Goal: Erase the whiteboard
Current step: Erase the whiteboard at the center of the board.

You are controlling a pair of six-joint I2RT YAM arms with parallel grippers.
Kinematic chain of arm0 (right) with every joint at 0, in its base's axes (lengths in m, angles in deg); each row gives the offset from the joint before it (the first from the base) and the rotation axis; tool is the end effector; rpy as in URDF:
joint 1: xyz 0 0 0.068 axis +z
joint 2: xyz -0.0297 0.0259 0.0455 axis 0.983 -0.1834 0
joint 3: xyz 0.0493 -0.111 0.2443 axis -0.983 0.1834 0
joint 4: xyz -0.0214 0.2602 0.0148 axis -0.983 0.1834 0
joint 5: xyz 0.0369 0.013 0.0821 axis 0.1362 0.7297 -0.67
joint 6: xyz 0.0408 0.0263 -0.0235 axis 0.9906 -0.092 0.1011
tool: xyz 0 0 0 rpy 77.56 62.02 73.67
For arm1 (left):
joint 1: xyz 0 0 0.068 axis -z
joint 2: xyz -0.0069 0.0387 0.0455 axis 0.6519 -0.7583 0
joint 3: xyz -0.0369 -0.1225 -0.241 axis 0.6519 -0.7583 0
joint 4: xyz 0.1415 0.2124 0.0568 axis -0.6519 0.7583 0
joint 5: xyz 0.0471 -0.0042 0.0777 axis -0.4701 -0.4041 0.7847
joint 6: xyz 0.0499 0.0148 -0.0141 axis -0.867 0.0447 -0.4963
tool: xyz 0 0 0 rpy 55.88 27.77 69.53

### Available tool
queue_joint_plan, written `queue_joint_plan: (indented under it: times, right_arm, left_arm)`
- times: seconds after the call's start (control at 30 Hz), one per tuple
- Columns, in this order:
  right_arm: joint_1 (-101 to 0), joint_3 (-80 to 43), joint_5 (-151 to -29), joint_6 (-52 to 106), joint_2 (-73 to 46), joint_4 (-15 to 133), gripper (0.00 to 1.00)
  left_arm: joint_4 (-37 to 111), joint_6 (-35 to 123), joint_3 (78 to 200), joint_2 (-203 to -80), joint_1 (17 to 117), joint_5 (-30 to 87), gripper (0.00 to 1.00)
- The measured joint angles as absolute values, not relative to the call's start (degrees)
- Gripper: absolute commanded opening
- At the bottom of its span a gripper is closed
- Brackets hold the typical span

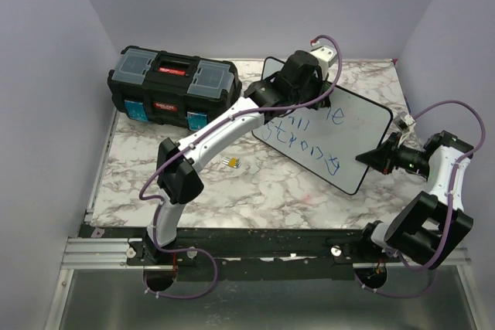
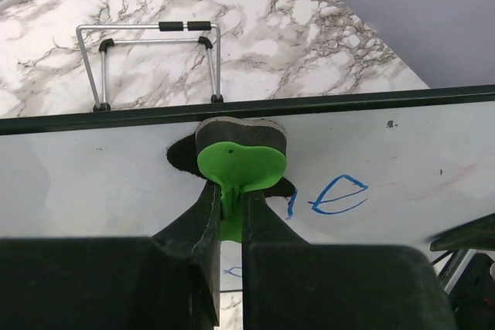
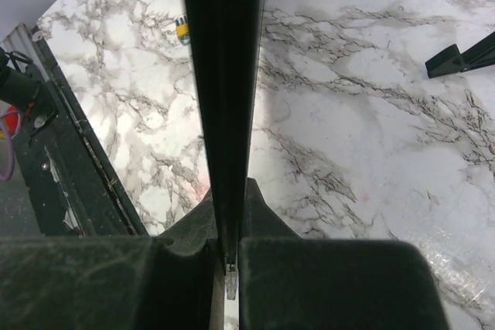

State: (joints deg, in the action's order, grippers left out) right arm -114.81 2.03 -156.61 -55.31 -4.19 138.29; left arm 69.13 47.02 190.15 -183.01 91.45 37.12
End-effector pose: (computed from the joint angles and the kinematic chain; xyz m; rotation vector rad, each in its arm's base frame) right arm 0.1670 -0.0765 0.2689 -0.5889 1.8577 0.9306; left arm 0.3022 -0.3698 0.3914 0.6323 1.9603 -0.7239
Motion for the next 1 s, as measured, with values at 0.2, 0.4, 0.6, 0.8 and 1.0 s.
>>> queue_joint_plan:
  times: [0.2, 0.4, 0.6, 0.8, 1.0]
  right_arm:
    - [-114.8, 2.0, -156.5, -55.1, -4.2, 138.6, 0.01]
    - [-114.9, 2.1, -156.5, -53.9, -4.2, 138.8, 0.01]
    - [-115.1, 2.2, -156.4, -53.8, -4.2, 138.8, 0.01]
    - [-115.1, 2.2, -156.4, -54.4, -4.2, 138.6, 0.01]
    - [-115.0, 2.2, -156.4, -54.8, -4.2, 138.5, 0.01]
  left_arm:
    - [67.1, 47.0, 188.5, -183.0, 92.0, 36.0, 0.0]
    - [64.3, 46.8, 181.8, -181.8, 94.5, 35.7, 0.0]
    - [64.0, 46.6, 180.1, -181.4, 95.9, 35.9, 0.0]
    - [67.1, 45.8, 182.5, -181.7, 95.1, 35.9, 0.0]
    - [70.2, 45.3, 187.5, -183.1, 93.8, 35.9, 0.0]
